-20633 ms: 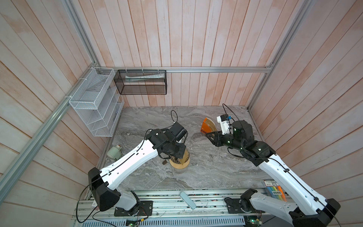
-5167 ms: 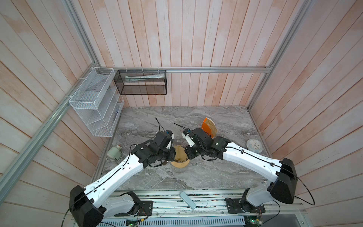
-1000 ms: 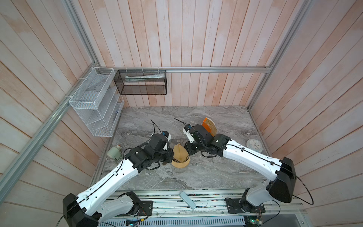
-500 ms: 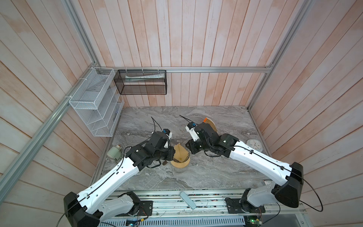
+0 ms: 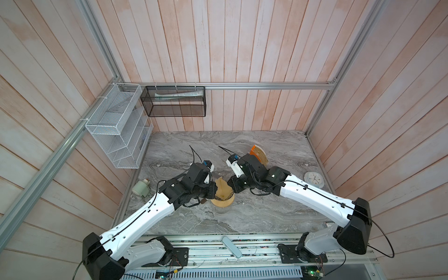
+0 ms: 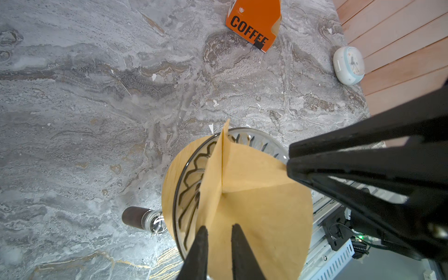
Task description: Place the coffee filter in the dripper
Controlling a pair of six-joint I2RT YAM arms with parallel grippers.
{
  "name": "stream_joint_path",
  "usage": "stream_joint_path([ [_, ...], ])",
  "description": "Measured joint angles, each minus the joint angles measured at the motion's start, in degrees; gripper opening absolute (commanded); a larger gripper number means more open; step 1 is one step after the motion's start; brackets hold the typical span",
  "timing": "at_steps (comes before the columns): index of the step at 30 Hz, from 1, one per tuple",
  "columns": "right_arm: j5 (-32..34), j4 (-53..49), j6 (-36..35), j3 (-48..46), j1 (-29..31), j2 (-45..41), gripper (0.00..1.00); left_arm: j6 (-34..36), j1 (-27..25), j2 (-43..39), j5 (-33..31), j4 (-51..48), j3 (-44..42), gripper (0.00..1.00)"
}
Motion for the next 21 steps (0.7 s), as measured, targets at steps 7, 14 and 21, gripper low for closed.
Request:
stream_joint_path([
  [7, -0.22, 0.07, 0.0, -0.39, 0.0, 0.52, 0.13, -0.02, 0.0, -0.57, -0.02, 0.22, -1.38, 0.21],
  [14, -0.22, 0.44, 0.0, -1.27, 0.0, 0.96, 0.12, -0.02, 0.0, -1.07, -0.02, 1.16, -2.27, 0.21],
  [21, -0.22, 1.01, 0.0, -1.99, 0.0, 1.29, 0.12, -0.02, 0.0, -1.09, -0.04, 1.49, -2.34, 0.21],
])
